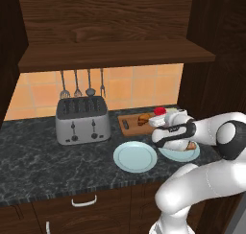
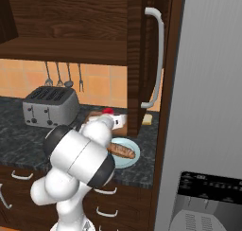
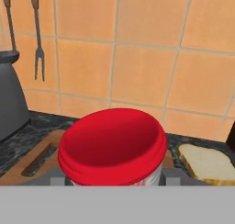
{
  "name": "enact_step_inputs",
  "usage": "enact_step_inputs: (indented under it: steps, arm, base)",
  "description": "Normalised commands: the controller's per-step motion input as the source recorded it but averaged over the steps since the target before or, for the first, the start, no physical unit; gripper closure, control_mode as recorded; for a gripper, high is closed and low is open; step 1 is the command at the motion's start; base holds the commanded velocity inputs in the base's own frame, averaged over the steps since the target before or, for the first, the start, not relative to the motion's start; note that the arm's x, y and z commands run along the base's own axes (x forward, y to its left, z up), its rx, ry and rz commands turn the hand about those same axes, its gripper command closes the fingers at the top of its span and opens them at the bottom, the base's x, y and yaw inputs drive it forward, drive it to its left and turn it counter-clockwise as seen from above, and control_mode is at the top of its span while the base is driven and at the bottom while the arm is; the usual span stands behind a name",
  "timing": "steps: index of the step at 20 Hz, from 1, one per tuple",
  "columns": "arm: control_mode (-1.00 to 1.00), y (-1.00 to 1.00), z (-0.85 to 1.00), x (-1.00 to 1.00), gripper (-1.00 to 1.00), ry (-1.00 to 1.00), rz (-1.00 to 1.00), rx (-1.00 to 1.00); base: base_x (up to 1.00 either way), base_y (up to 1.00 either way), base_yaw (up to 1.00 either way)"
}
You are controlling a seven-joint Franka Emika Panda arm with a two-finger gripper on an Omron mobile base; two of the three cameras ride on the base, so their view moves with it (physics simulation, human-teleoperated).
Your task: From the different types of pastries on the counter, select a croissant and place it on the cutting board. Then retrieve a jar of jam from the cabinet and place it alongside the croissant on the cutting board.
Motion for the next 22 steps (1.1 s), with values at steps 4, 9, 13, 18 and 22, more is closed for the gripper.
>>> enact_step_inputs:
  steps: [4,9,13,18,22]
  arm:
    - [-1.0,-0.05,-0.05,0.21,1.0,0.1,-0.02,0.05]
    - [-1.0,0.0,-0.23,0.1,1.0,0.09,0.0,0.01]
    - [-1.0,0.0,-0.09,0.26,1.0,0.06,0.0,0.0]
    - [-1.0,0.0,-0.12,0.18,1.0,0.05,0.0,0.0]
    - [-1.0,0.0,-0.34,0.09,1.0,0.07,0.0,0.0]
  base:
    - [0.0,0.0,0.0]
    - [0.0,0.0,0.0]
    - [0.0,0.0,0.0]
    - [0.0,0.0,0.0]
    - [0.0,0.0,0.0]
